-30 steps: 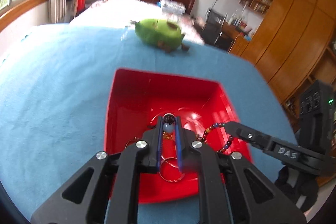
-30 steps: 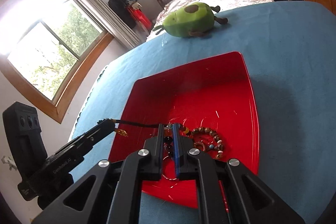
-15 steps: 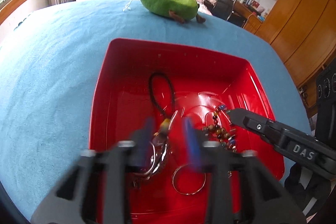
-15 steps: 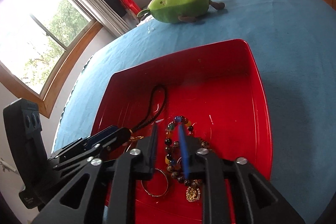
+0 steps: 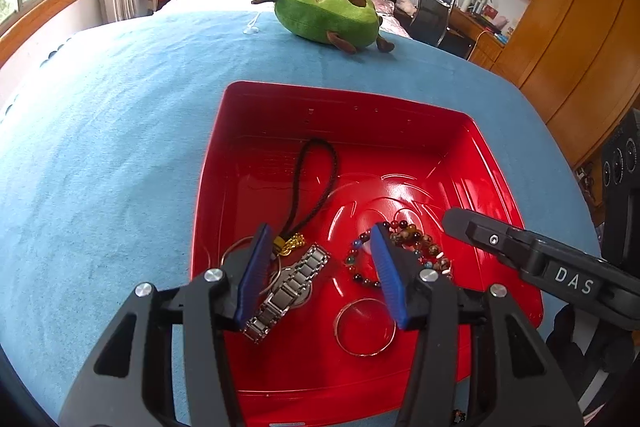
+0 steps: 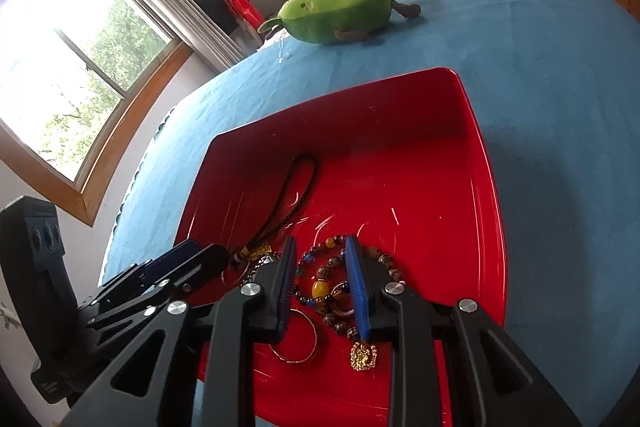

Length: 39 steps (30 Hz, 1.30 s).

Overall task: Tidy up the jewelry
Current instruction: 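Carry the multicolour bead necklace into the red tin and open both grippers, then move both grippers back to the black bead necklace and silver chain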

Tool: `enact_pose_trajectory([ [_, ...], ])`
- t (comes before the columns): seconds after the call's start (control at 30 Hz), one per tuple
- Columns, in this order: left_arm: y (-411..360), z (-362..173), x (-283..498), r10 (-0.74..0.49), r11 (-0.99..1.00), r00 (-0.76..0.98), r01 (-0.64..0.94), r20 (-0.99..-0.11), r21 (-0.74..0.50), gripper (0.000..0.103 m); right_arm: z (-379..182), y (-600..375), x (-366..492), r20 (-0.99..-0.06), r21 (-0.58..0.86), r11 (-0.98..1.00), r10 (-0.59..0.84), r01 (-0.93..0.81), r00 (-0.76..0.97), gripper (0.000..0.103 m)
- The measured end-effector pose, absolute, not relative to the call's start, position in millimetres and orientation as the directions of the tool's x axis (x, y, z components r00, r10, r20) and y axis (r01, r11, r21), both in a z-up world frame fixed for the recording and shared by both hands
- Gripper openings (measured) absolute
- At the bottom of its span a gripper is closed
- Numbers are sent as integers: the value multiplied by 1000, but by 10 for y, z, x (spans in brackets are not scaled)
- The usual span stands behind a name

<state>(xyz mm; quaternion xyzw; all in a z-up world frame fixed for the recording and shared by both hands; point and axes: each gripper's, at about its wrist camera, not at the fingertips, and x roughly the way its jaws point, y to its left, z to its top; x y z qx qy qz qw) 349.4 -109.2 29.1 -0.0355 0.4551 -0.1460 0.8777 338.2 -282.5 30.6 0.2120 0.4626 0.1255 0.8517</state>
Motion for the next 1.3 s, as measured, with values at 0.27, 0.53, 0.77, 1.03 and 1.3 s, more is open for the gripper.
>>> enact_pose_trajectory([
  [0.27,-1063,395,3387,-282,958,570,211,-771,-194,66,373,-2797,3299,-732,467,884,405,-29,548,26],
  [0.53,-901,508,3040,-223,974,625,180,-748,-140,80,472,-2758,3003,-733,433,900,385,-51,561,26],
  [0.77,-680,581,2509,-187,980,651,175,-736,-95,85,563,-2670,2503,-733,384,917,372,-104,570,26],
  [1.03,-548,586,1881,-169,981,671,189,-722,-55,87,563,-2537,1860,-740,353,921,381,-162,554,26],
  [1.3,-452,588,1348,-189,977,687,203,-701,-65,87,490,-2413,1342,-748,347,917,397,-196,532,26],
])
